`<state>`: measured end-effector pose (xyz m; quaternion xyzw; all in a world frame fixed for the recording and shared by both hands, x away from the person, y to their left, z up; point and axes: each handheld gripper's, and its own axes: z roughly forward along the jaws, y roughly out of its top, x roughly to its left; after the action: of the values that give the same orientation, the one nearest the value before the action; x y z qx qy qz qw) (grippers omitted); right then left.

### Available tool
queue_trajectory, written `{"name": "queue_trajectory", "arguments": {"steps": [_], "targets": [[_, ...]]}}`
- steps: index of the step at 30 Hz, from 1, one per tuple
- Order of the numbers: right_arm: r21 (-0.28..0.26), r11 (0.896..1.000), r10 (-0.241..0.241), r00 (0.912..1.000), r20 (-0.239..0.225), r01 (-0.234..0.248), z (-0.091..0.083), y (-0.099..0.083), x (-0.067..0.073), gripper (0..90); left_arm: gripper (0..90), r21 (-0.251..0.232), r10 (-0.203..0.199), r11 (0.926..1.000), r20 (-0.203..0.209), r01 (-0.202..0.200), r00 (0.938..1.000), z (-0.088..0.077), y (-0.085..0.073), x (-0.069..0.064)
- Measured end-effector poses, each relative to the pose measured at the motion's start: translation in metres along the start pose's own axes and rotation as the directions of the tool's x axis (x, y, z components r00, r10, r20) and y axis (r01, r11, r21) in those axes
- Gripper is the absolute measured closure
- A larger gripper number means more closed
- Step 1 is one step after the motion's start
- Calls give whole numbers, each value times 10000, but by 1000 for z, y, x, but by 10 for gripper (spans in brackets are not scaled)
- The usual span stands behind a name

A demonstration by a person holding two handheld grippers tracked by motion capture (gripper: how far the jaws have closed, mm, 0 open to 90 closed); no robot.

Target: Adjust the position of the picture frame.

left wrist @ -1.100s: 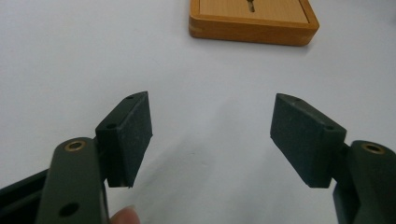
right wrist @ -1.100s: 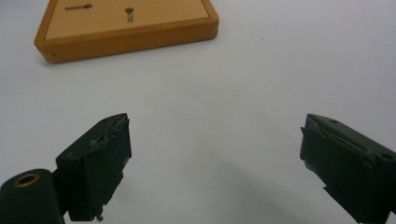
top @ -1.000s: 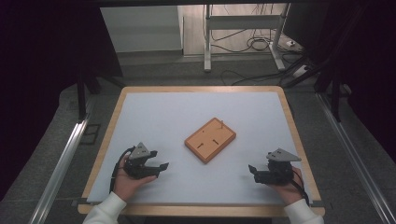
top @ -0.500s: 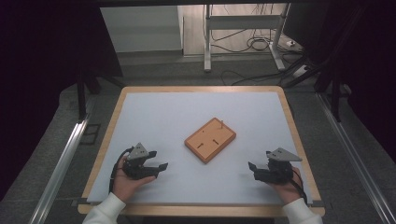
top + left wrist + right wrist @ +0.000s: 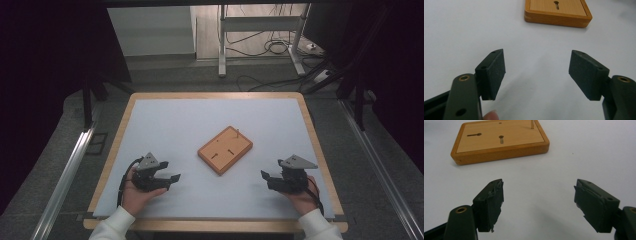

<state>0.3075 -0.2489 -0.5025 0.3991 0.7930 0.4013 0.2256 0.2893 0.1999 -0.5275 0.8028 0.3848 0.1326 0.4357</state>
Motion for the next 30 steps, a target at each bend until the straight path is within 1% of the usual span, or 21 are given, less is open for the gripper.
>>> {"name": "queue_trajectory", "arguments": {"steps": [3, 9, 16, 17, 22, 27, 30], "targets": [[0, 10000, -40, 10000, -83, 40, 3, 5, 2, 254, 294, 8, -3, 10000, 10, 3, 10000, 0, 0, 0], [-32, 9998, -178, 9998, -103, 178, 10, 16, 7, 265, 293, 8, 6, 10000, 63, -6, 10000, 1, 0, 1], [31, 9995, -321, 9994, -136, 322, 22, 29, 12, 270, 293, -2, -16, 10000, 97, 16, 10000, 1, -1, 1], [23, 9992, -398, 9991, -147, 398, 27, 34, 13, 272, 294, -7, -6, 10000, 101, 6, 9999, 1, -1, 1], [-24, 9987, -510, 9984, -264, 509, 35, 44, 17, 276, 294, -20, -44, 10000, 109, 44, 9999, 0, -1, 1], [-109, 9989, -459, 9984, -323, 456, 42, 53, 19, 280, 293, -6, -15, 10000, 121, 15, 9999, 1, -1, 0], [-41, 9989, -477, 9981, -379, 475, 48, 57, 21, 281, 294, -6, 3, 10000, 116, -3, 9999, 0, -1, 1]]}}
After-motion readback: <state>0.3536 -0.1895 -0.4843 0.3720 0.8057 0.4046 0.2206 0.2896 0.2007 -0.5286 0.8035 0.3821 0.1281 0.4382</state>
